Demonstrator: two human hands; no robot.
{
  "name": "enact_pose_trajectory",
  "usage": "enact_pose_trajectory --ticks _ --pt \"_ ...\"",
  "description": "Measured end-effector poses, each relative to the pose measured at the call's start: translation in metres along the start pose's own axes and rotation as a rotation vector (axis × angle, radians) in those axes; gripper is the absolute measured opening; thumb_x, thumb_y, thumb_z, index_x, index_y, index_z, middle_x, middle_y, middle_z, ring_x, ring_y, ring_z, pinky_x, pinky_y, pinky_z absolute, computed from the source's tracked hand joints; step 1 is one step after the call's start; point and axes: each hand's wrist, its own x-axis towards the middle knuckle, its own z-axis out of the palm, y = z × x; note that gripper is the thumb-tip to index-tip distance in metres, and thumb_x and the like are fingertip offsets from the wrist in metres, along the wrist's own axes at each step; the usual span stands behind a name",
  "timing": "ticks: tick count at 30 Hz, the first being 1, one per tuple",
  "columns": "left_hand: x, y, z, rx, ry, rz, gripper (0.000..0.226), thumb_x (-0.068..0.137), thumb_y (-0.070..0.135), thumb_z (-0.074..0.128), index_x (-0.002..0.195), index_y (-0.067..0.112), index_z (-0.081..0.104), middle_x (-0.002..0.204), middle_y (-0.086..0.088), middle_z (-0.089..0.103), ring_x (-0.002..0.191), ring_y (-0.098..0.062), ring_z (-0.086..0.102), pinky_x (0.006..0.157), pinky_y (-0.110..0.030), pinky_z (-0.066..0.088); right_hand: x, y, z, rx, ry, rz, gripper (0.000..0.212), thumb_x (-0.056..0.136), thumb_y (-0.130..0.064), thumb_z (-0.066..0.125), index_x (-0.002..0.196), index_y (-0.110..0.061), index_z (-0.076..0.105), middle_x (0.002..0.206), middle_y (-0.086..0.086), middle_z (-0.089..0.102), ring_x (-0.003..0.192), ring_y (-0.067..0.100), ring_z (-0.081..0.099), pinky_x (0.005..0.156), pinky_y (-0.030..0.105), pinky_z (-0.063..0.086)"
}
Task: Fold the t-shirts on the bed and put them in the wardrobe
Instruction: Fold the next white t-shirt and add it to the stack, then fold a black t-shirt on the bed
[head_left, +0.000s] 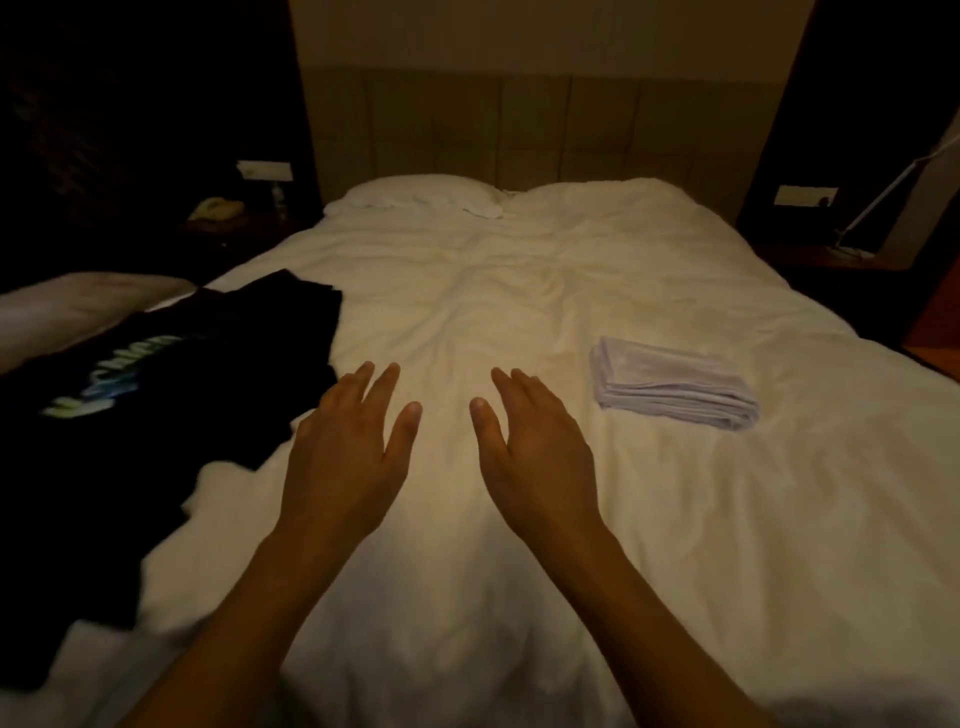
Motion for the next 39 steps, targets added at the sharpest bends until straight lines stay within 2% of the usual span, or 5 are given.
enact_pose_trajectory --ticks 8,15,31,36,39 --pt "-0.053 -0.138 -0.058 0.060 0.069 -0.194 0.064 0.100 0.056 0.024 0.151 0.019 0.037 0.156 -0.006 0.035 0.144 -0.026 0.030 0.115 -0.041 0.027 -0.033 -0.105 0.094 0.078 -0.154 -0.133 0.058 0.101 -0.054 0.026 0.153 -0.029 0.029 0.160 -0.006 0.028 0.147 0.012 0.023 0.119 0.031 0.021" --pt "-0.060 -0.251 -0.069 0.096 -0.008 -0.356 0.057 0.103 0.046 0.032 0.154 0.021 0.030 0.161 -0.005 0.025 0.148 -0.023 0.019 0.116 -0.040 0.023 -0.025 -0.167 0.198 0.104 -0.265 -0.193 0.056 0.103 -0.048 0.033 0.154 -0.025 0.028 0.158 -0.003 0.032 0.145 0.015 0.028 0.116 0.032 0.028" --pt "0.096 -0.404 -0.040 0.243 -0.075 -0.223 0.071 0.099 0.059 0.032 0.157 0.020 0.018 0.163 -0.005 0.018 0.151 -0.020 0.010 0.123 -0.042 0.012 0.142 -0.215 0.344 0.097 -0.307 -0.345 0.054 0.105 -0.036 0.036 0.154 -0.018 0.025 0.160 0.004 0.026 0.150 0.019 0.015 0.118 0.033 0.021" --pt "0.147 -0.434 -0.018 0.212 -0.175 -0.154 0.077 0.092 0.069 0.035 0.157 0.033 0.013 0.164 0.003 0.011 0.151 -0.017 0.004 0.121 -0.045 0.005 0.180 -0.214 0.378 0.273 -0.366 -0.313 0.053 0.104 -0.042 0.033 0.151 -0.019 0.035 0.151 0.004 0.044 0.141 0.020 0.037 0.116 0.041 0.031" --pt "0.151 -0.447 0.002 0.201 -0.196 -0.136 0.069 0.095 0.064 0.035 0.155 0.037 0.015 0.164 0.006 0.012 0.151 -0.014 0.007 0.121 -0.043 0.005 0.185 -0.203 0.400 0.300 -0.366 -0.289 0.047 0.104 -0.038 0.037 0.145 -0.017 0.046 0.145 0.003 0.051 0.135 0.020 0.044 0.114 0.037 0.034"
